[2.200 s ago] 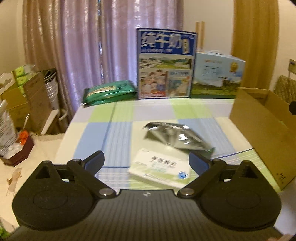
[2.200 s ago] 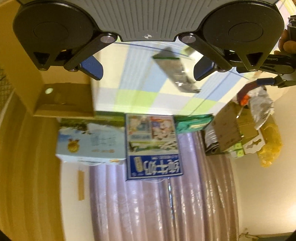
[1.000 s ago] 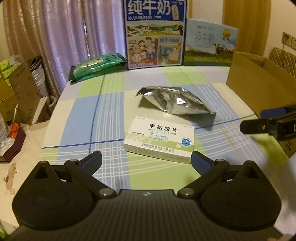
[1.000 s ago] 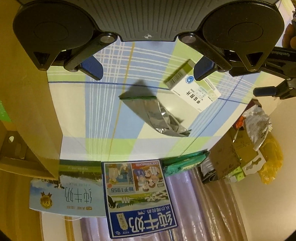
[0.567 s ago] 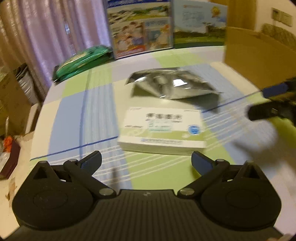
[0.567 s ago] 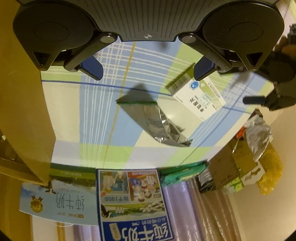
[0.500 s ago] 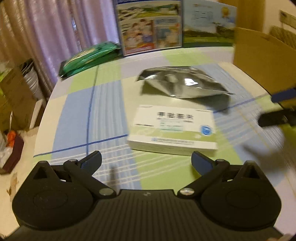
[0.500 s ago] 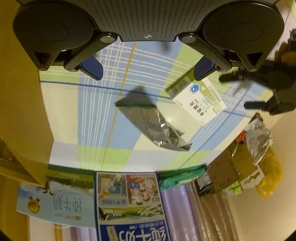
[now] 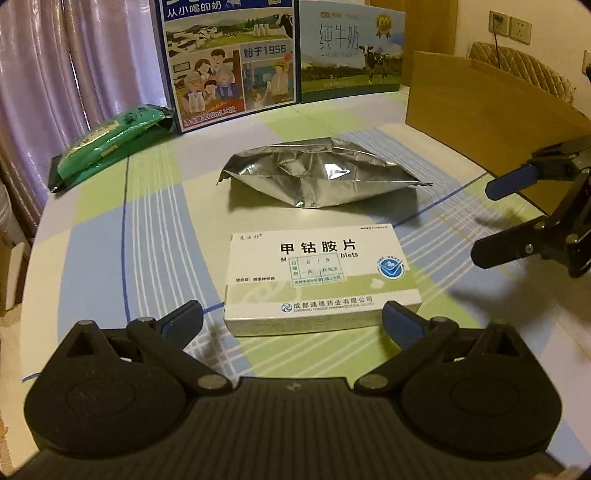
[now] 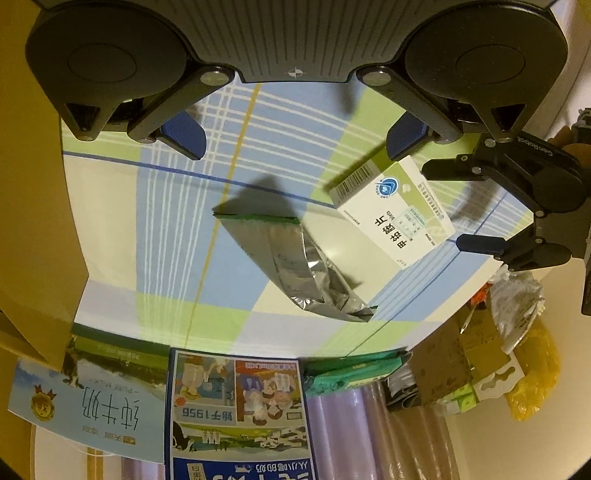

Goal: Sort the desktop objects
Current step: 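Pull both open tools back from the cardboard box toward the remaining items, then grasp the white medicine box with the left tool while the right tool grasps the silver foil bag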

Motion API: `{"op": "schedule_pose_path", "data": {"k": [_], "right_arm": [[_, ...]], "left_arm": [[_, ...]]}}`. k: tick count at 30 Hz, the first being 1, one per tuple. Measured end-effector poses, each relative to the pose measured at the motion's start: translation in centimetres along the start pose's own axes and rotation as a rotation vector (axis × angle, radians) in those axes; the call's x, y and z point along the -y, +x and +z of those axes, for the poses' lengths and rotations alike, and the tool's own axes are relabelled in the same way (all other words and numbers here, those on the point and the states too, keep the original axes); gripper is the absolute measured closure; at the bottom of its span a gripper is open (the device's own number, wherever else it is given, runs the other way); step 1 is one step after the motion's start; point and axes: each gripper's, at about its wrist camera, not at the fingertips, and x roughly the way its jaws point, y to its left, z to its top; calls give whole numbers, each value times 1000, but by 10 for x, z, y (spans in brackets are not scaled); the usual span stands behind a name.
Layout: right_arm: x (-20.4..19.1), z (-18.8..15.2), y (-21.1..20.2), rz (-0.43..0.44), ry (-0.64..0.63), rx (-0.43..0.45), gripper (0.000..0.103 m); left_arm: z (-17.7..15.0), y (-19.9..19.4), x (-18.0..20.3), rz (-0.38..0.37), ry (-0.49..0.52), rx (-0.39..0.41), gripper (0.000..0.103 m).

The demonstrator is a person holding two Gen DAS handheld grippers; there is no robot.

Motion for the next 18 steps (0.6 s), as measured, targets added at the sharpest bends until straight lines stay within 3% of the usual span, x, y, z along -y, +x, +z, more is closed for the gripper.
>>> {"op": "schedule_pose_path", "data": {"k": [4, 8, 12, 18], "right_arm": [[1, 1, 2, 3, -5, -9, 2], [3, 3, -3, 15, -12, -11, 2], [3, 6, -9, 9, -46, -16, 2], [2, 39, -14, 20, -200, -56, 2]], "left_arm": [[-2, -2, 3, -36, -7, 2, 2], [6, -10, 18, 6, 125, 11, 2], [20, -15, 33, -25, 349, -26, 2], [42, 7, 48, -109, 746, -175, 2]]}}
